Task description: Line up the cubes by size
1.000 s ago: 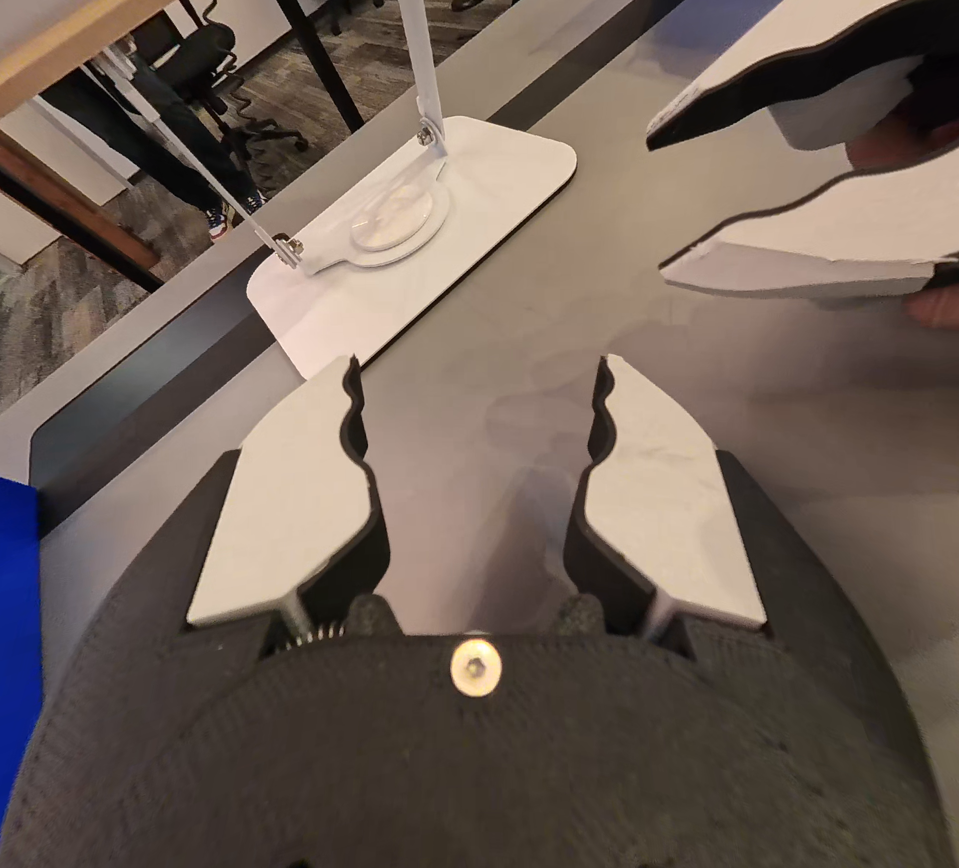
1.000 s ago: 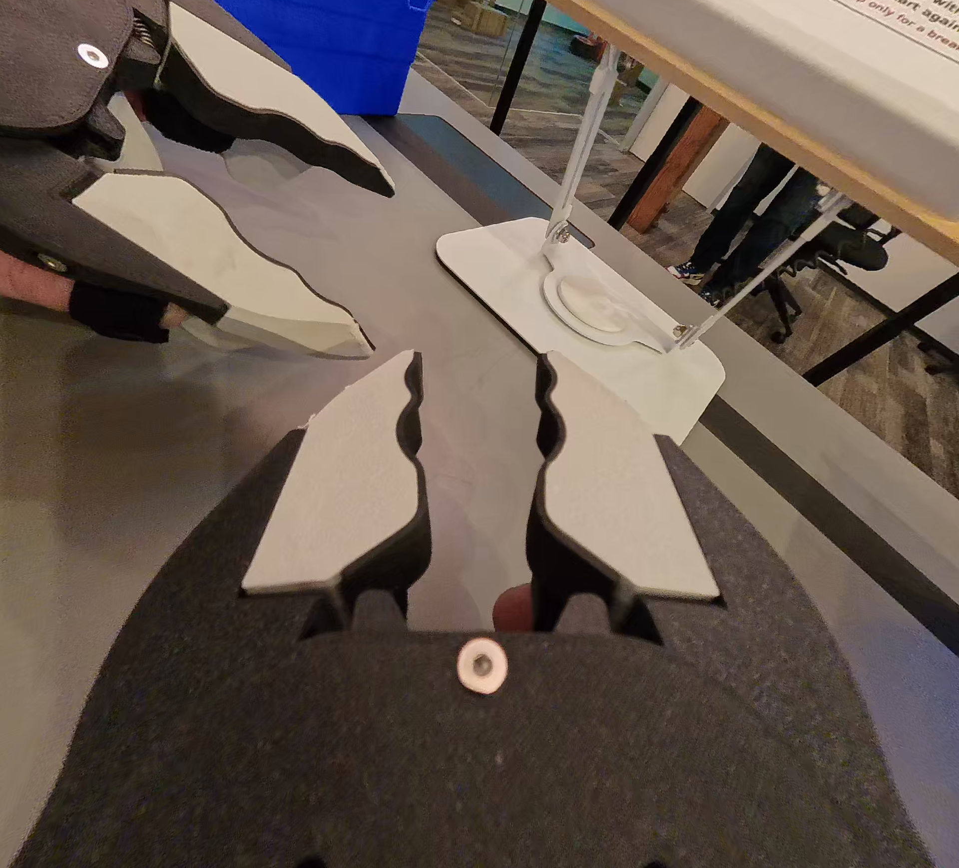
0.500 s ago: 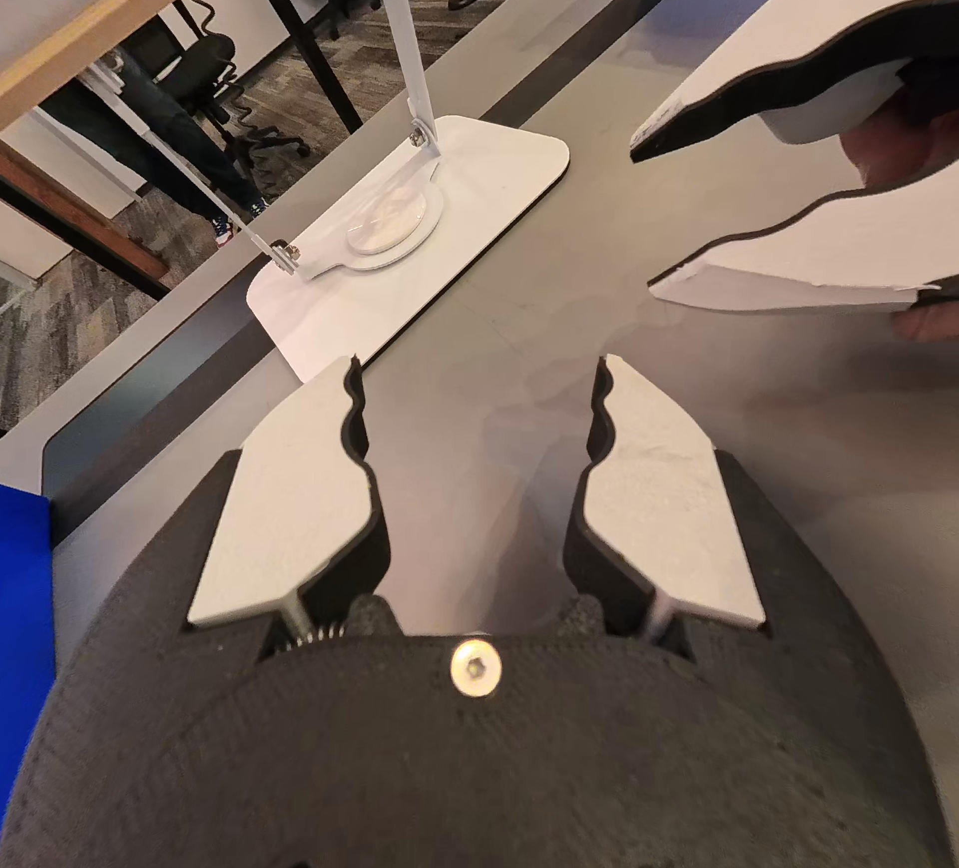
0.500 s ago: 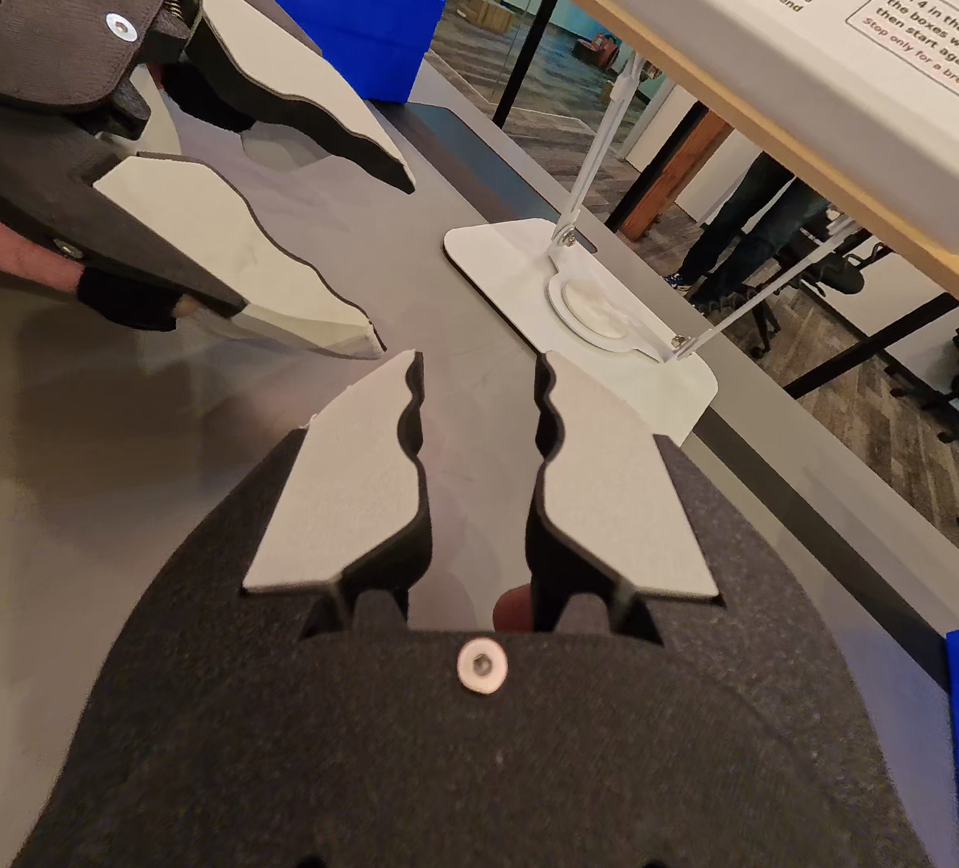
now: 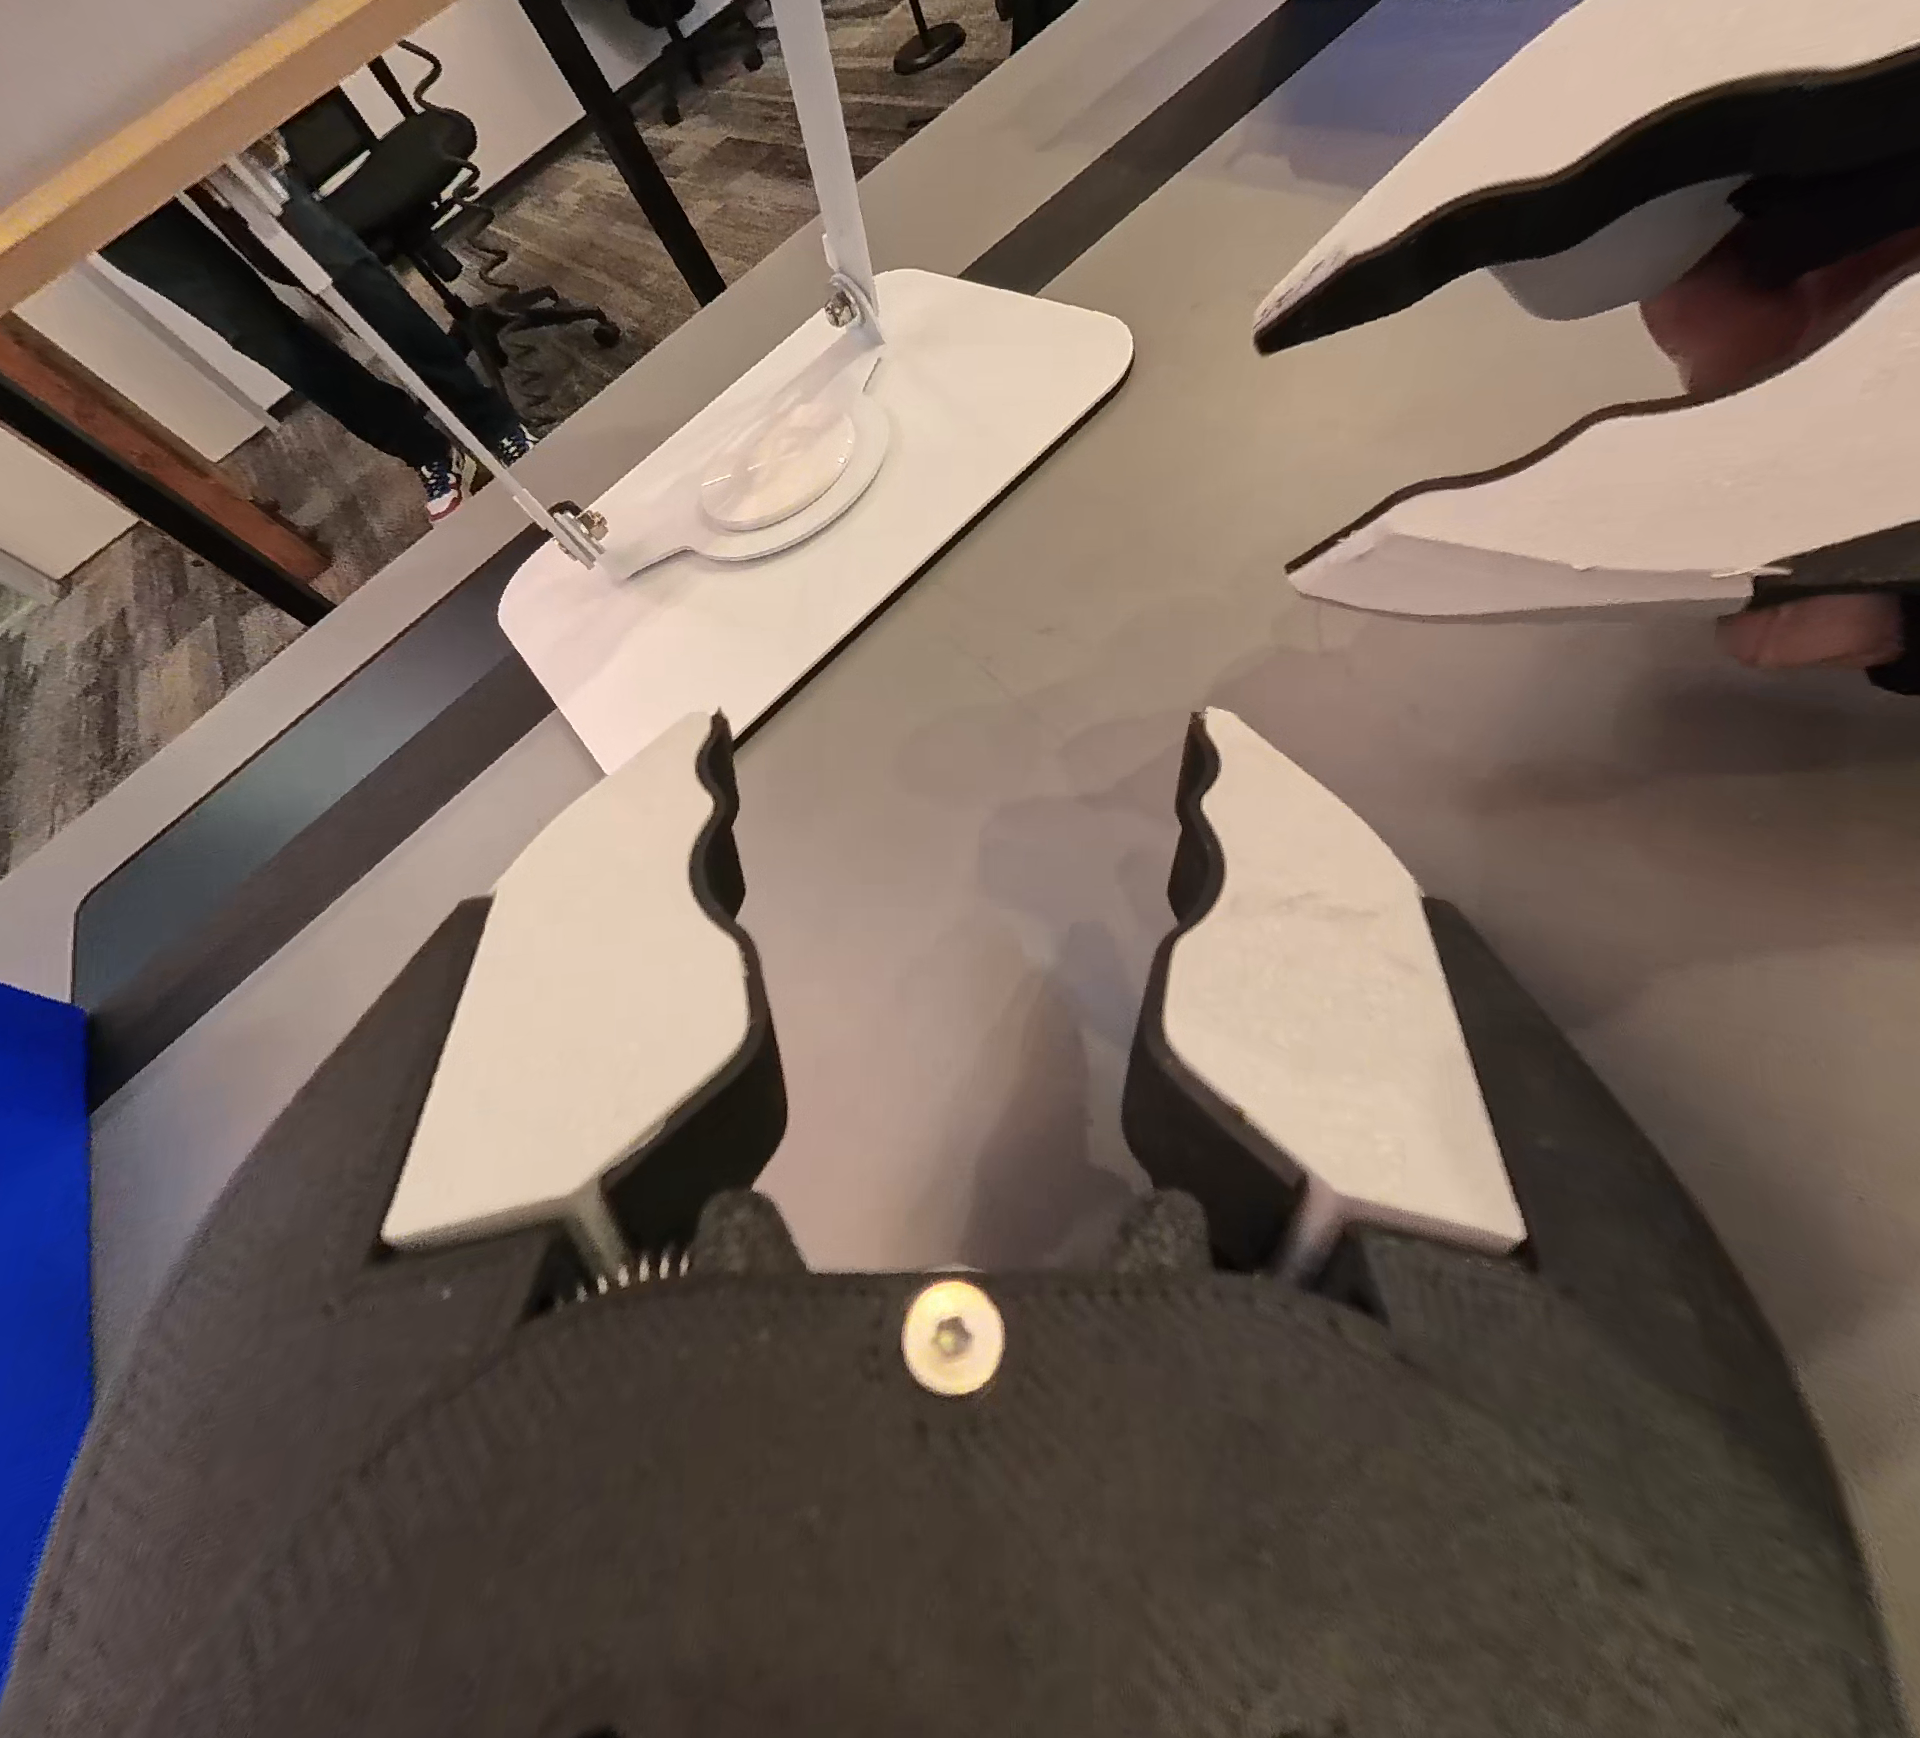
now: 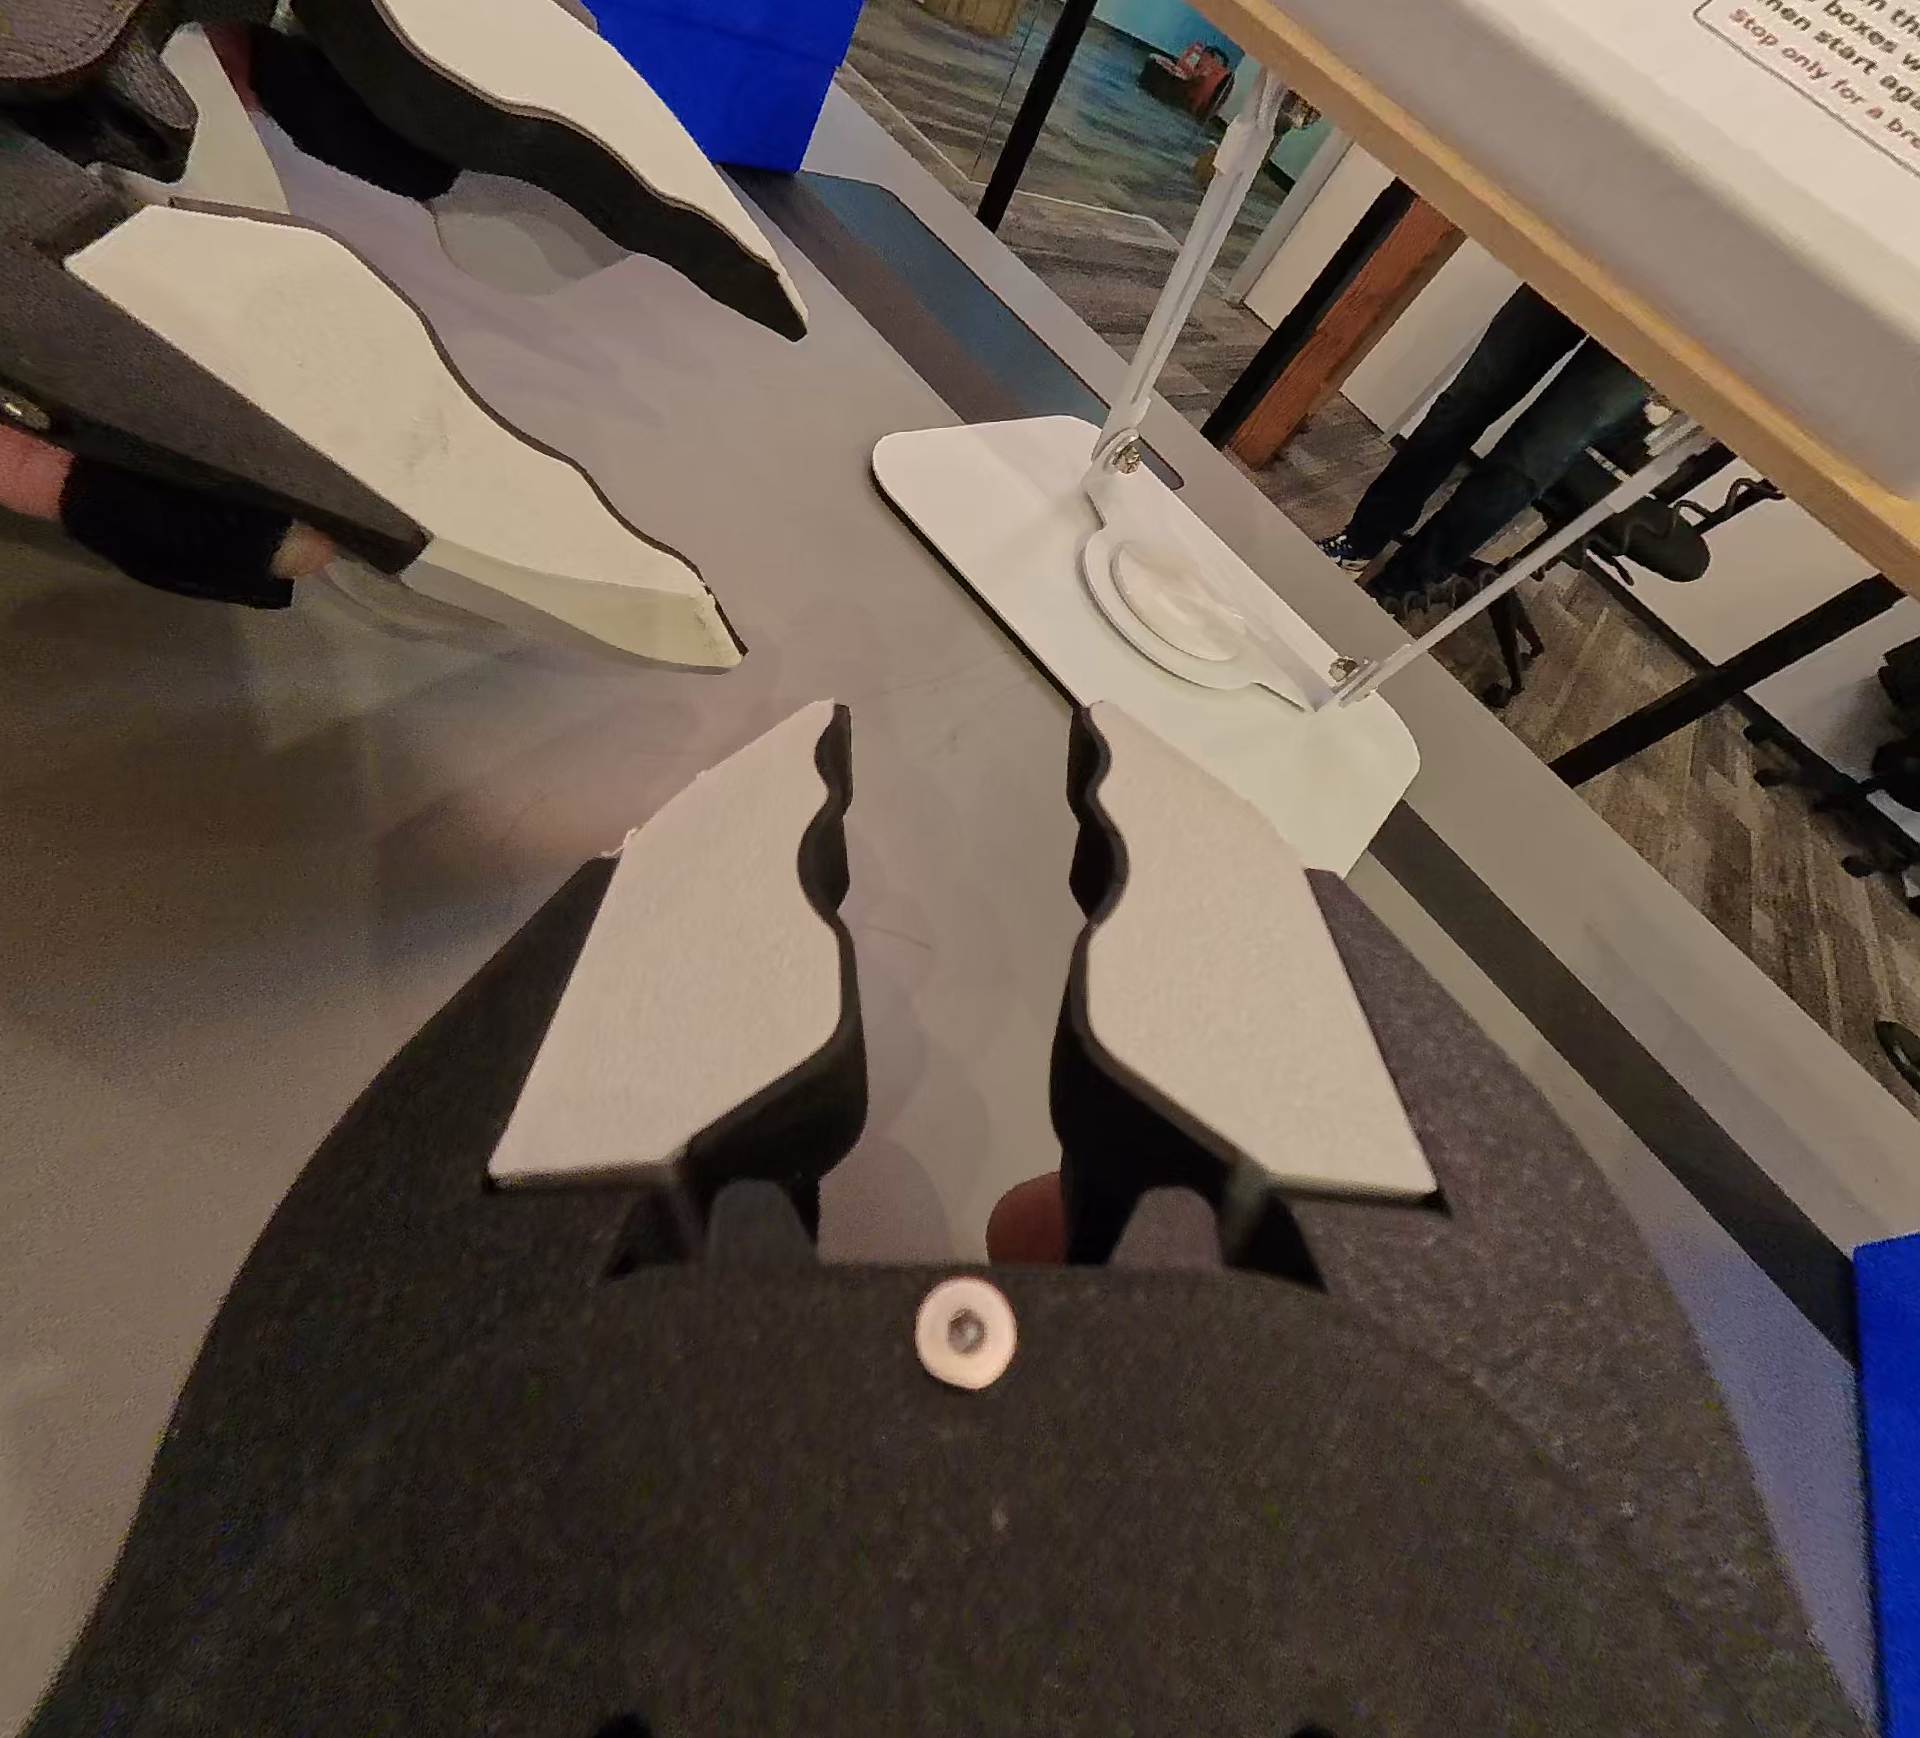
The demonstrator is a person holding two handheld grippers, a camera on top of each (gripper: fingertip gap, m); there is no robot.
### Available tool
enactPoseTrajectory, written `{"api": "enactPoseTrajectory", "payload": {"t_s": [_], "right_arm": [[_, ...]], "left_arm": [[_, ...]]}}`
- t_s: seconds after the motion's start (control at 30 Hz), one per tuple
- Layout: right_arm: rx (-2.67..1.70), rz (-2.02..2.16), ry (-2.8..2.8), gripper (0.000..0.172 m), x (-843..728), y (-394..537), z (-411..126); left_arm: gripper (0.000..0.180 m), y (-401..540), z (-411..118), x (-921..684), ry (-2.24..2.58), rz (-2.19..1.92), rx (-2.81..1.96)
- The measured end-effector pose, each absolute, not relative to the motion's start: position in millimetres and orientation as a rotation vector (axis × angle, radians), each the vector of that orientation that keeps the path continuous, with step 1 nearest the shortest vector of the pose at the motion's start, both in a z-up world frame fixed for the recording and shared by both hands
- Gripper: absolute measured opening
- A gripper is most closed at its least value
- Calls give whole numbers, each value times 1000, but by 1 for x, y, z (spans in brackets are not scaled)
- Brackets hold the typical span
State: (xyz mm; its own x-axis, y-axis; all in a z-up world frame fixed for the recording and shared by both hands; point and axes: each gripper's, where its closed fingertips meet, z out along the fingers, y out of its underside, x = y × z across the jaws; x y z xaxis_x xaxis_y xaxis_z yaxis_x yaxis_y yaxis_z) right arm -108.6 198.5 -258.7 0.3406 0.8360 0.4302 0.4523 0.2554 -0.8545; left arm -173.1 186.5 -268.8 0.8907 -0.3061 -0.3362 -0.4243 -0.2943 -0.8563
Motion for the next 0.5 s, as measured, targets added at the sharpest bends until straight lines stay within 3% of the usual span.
{"api": "enactPoseTrajectory", "payload": {"t_s": [0.07,0.13,0.2,0.33,0.5], "right_arm": [[-1364,374,-1299,38,-108,200,-260],[-1365,360,-1304,38,-108,202,-261],[-1368,367,-1294,38,-107,203,-260],[-1372,358,-1300,37,-106,206,-261],[-1365,363,-1297,37,-106,206,-260]], "left_arm": [[81,185,-267,-172,547,122,-1889],[102,185,-269,-170,560,103,-1900],[106,181,-271,-168,572,78,-1913],[100,173,-261,-167,571,76,-1876],[79,158,-226,-171,615,166,-1768]]}}
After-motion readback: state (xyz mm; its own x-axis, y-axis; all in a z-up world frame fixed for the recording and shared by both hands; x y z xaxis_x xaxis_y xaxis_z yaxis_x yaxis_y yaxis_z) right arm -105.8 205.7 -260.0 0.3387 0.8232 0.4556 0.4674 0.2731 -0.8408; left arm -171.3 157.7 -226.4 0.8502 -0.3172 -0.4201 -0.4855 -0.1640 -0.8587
